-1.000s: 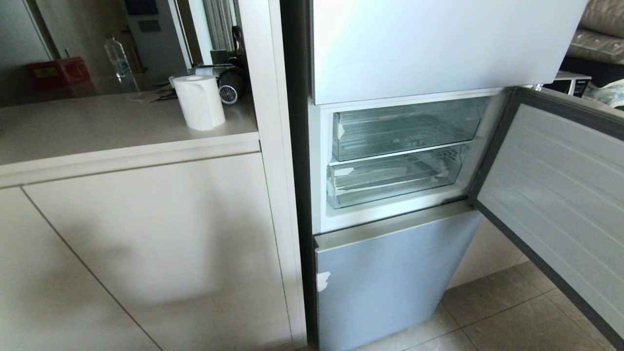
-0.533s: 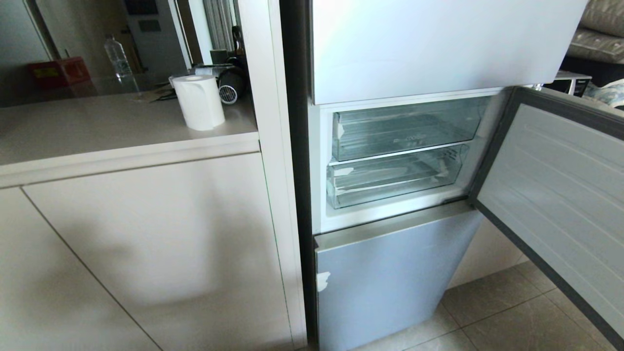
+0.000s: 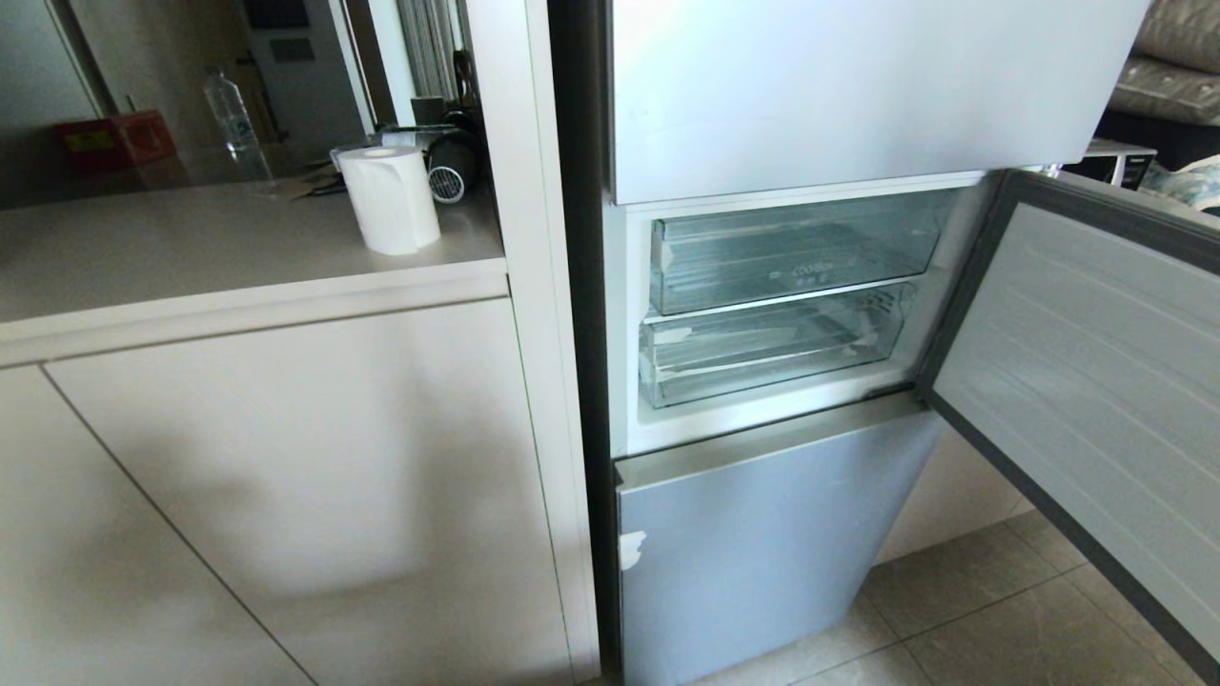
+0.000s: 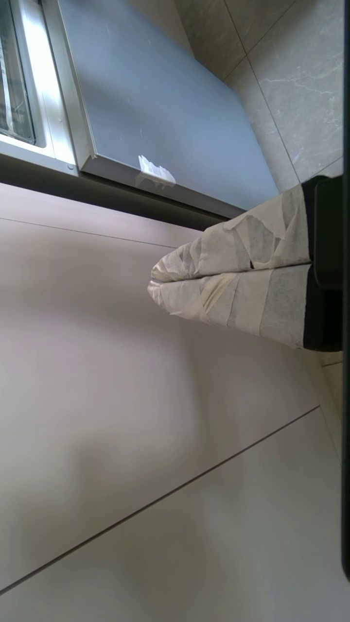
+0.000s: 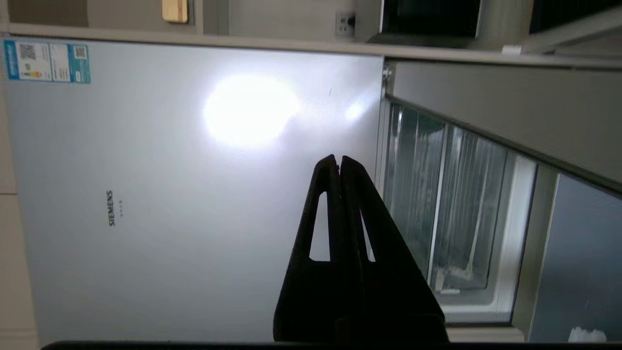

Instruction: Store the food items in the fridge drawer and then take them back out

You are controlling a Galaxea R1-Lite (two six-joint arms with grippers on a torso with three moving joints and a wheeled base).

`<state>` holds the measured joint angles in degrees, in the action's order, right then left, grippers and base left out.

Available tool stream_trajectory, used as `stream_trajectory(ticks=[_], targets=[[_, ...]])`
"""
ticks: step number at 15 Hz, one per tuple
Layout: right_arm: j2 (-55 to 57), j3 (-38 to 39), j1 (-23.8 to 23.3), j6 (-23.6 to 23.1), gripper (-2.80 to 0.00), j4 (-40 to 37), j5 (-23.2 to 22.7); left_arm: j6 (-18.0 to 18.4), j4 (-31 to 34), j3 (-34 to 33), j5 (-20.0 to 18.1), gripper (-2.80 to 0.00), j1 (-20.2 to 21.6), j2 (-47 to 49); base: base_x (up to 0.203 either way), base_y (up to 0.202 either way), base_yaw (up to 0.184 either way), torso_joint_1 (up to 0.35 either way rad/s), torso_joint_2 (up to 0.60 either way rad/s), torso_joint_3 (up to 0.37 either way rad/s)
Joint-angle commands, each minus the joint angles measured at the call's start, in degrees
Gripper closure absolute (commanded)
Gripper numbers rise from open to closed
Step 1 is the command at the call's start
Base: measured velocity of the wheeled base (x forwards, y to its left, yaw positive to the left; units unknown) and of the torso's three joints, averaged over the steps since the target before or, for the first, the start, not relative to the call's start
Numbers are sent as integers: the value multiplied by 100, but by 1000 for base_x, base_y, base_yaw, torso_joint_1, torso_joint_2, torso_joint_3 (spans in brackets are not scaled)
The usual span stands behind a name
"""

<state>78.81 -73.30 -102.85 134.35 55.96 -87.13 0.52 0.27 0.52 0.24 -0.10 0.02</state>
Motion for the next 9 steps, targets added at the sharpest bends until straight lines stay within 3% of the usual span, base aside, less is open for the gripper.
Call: stream_trajectory(ticks=[1, 4, 6, 9], targets=[[-123, 273, -625, -21, 0, 230, -53, 0, 0, 0, 2, 0, 1, -2, 0, 0, 0, 0, 0, 0], [7, 1061, -839, -659, 0, 529, 30, 0, 0, 0, 2, 0, 1, -2, 0, 0, 0, 0, 0, 0], [-14, 1689, -744, -1520, 0, 550, 561, 0, 0, 0, 2, 0, 1, -2, 0, 0, 0, 0, 0, 0], [-105, 2021, -644, -2672, 0, 540, 1570, 0, 0, 0, 2, 0, 1, -2, 0, 0, 0, 0, 0, 0]])
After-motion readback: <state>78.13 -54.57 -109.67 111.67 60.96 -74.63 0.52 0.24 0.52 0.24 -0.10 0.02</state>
